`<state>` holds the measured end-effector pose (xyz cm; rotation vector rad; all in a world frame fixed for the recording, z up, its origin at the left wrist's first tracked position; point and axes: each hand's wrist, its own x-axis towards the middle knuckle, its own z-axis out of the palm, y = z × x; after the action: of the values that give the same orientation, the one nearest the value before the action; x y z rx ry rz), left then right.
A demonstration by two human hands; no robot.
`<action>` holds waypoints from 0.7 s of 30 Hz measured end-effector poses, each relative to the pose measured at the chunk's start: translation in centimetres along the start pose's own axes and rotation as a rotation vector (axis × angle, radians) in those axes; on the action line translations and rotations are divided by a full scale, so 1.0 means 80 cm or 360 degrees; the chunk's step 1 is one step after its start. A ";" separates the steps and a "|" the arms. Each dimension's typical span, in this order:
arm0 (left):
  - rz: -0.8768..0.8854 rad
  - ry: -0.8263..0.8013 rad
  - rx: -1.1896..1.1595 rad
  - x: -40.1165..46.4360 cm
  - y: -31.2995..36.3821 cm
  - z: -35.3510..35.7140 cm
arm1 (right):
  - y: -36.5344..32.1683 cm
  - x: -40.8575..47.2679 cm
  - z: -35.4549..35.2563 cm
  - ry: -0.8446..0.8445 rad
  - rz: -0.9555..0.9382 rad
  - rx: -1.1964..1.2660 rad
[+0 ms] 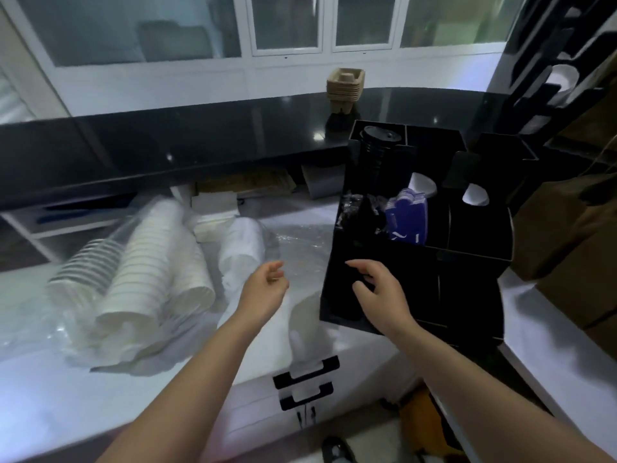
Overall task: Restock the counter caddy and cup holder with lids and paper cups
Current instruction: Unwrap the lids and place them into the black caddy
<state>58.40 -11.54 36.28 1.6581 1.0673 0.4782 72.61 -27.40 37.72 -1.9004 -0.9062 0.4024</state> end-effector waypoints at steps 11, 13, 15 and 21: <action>-0.0445 0.0058 0.0615 0.040 -0.030 -0.102 | -0.041 0.089 0.096 -0.0715 -0.0272 -0.1349; -0.0467 0.0072 0.0611 0.050 -0.024 -0.107 | -0.053 0.107 0.102 -0.0998 -0.0265 -0.1728; -0.0484 0.0064 0.0621 0.062 -0.023 -0.106 | -0.062 0.122 0.107 -0.1212 -0.0342 -0.1874; -0.0525 0.0073 0.0550 0.099 -0.052 -0.091 | -0.082 0.157 0.145 -0.1222 -0.0634 -0.1510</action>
<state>55.33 -0.76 33.56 1.7248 1.4897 0.1190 71.20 -9.23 38.98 -2.3166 -2.2473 0.5158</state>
